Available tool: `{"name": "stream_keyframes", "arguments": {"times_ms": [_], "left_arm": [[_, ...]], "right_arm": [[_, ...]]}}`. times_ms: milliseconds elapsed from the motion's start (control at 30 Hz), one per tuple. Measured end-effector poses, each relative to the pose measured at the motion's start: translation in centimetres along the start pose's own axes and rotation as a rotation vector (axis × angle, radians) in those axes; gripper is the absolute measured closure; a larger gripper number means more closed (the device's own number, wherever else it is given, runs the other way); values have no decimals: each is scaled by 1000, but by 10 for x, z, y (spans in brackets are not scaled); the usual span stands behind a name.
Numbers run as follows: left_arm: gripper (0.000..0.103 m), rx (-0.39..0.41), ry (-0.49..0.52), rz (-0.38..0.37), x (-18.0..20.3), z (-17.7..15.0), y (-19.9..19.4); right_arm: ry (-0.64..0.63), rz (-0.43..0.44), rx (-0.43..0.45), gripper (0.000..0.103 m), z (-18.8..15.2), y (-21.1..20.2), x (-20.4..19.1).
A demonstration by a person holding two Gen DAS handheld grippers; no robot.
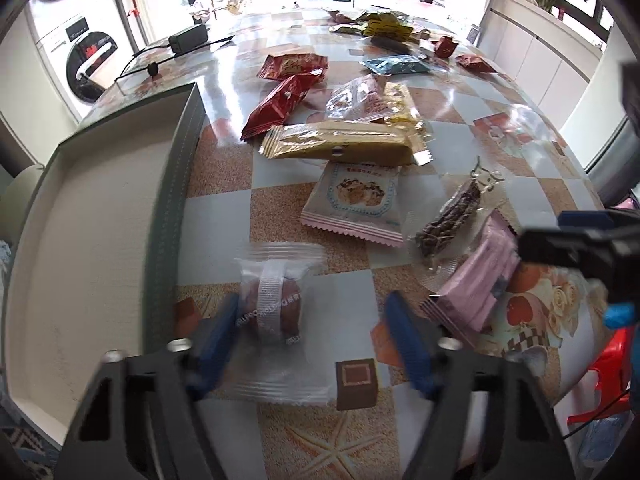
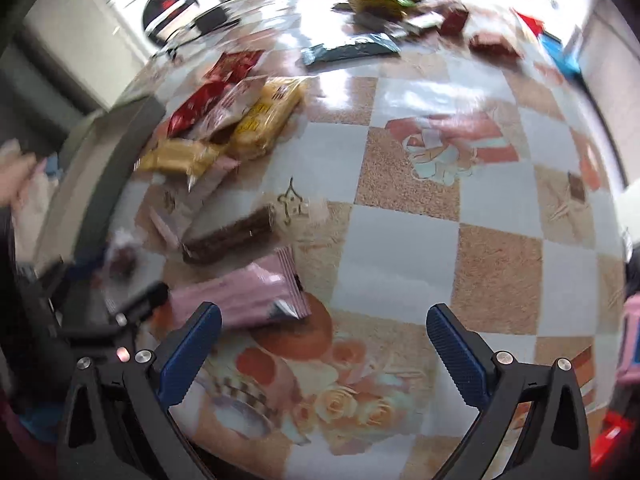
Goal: Organize snacks
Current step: 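Close left tool on wrapped pastry while right tool lowers over jerky stick, then grasp jerky stick with right tool while left tool lifts pastry over grey tray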
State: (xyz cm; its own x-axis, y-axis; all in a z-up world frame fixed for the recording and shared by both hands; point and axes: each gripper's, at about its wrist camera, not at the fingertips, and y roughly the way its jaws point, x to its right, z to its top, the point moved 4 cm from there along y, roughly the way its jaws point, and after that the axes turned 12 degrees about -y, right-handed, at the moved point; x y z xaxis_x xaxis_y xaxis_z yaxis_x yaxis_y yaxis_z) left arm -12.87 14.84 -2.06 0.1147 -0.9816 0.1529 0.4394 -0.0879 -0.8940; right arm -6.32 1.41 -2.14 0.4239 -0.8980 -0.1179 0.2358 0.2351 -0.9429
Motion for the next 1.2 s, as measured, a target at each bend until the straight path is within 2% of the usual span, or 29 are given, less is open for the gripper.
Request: {"name": "stream_keyframes", "arguments": {"times_ms": [33,67,167,267,333,400,533,667,867,900,933,967,1000,1033,1200], "left_arm": [[63,-3,7,-3,1,0,-2],[70,-5,9,0,1,1,-3],[70,4,4,4,1,0,-3],[63,32,7,16,-2,-1,-2],[43,50,21,29,-8,-1,-1],[31,64,26,23,-19,0,1],[29,35,21,-8,-34,2,2],[29,24,23,8,-25,1,2],[29,11,22,32,-7,2,4],[30,11,18,37,-6,3,4],[41,8,13,29,-5,3,4],[52,2,4,4,-4,3,3],[72,3,-2,-5,-4,2,2],[72,1,-1,-2,-4,2,1],[72,1,-54,-26,-15,-2,-5]], "right_arm": [[31,7,-7,0,2,1,1],[51,9,-18,0,7,5,0],[72,-5,-37,0,19,17,-13],[41,-30,-44,0,40,33,-31],[-2,-60,-51,0,57,50,-39],[-73,-103,-56,0,59,53,-50],[-116,-147,-43,0,62,57,-38],[-23,-157,-54,0,66,54,-6],[48,-134,-55,0,67,54,-2],[50,-136,-53,0,68,56,-5],[44,-139,-54,1,64,54,-7],[27,-147,-54,9,66,55,-13],[-1,-157,-48,16,71,53,-21],[-27,-150,-33,25,72,52,-27],[-62,-116,-5,30,60,47,-25]]}}
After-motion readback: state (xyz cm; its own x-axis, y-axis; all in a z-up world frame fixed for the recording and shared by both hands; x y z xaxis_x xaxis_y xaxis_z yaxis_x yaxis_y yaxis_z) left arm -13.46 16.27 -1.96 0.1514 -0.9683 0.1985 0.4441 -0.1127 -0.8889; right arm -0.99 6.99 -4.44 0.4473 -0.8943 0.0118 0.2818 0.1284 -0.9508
